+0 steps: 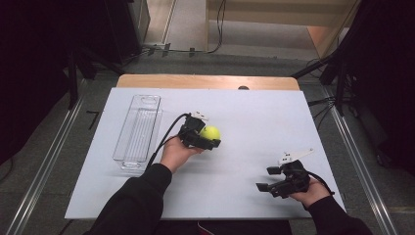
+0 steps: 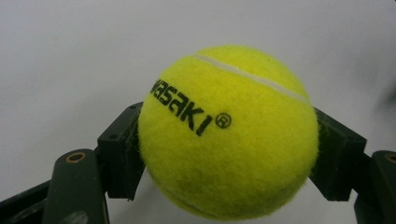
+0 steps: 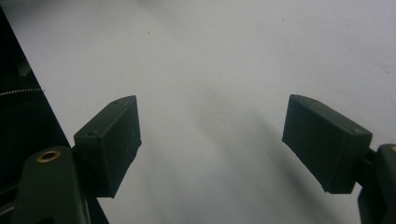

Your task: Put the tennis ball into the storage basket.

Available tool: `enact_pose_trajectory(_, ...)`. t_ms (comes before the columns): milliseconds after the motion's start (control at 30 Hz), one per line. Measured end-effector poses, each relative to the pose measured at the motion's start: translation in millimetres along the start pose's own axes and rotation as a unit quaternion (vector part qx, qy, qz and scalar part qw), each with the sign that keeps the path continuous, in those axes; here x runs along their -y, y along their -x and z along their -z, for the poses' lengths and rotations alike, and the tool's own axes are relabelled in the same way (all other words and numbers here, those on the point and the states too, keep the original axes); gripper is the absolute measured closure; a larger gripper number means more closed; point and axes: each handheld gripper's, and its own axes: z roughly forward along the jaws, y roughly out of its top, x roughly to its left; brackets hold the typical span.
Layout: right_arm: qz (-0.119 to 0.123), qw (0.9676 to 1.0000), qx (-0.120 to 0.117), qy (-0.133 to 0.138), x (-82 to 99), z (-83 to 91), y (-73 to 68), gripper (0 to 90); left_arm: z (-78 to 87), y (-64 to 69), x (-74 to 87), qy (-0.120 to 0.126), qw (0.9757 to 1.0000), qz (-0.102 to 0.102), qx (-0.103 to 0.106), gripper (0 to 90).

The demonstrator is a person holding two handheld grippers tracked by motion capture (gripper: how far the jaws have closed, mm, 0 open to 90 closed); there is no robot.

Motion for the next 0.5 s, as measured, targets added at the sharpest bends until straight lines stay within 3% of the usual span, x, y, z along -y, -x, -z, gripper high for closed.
enact_pose_trajectory(500,0.0,1.0,0.0,0.0,0.0,-0.1,0.2,17.4,19.2,8.8,-8.6,-0.009,0.9996,-0.013,0.021,25.8)
